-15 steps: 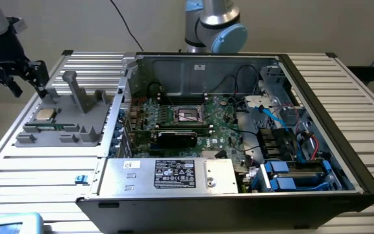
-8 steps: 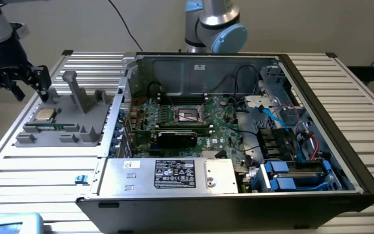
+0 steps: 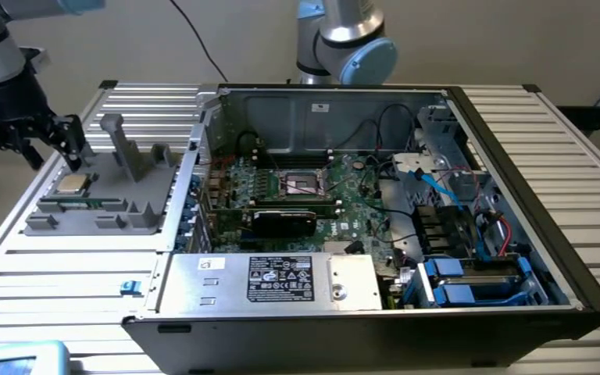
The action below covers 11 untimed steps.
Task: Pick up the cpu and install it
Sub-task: 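Pick up the cpu and move it towards the insertion slot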
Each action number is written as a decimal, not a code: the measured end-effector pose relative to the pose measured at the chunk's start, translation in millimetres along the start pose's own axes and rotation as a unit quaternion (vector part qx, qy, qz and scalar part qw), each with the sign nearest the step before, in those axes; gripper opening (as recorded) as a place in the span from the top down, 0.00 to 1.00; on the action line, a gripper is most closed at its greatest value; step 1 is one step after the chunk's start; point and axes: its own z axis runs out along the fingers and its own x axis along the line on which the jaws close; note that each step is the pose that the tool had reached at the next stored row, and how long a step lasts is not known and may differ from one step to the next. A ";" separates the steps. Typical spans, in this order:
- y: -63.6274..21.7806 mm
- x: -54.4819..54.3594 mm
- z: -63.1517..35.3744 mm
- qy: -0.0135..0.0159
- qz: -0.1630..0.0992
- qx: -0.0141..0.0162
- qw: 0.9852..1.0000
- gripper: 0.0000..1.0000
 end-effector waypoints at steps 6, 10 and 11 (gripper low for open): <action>-0.2 0.4 10.9 0.000 -0.004 -0.001 1.000 0.32; 0.5 1.6 17.5 0.001 -0.008 -0.006 1.000 0.32; 0.9 1.6 19.3 0.001 -0.008 -0.007 1.000 0.32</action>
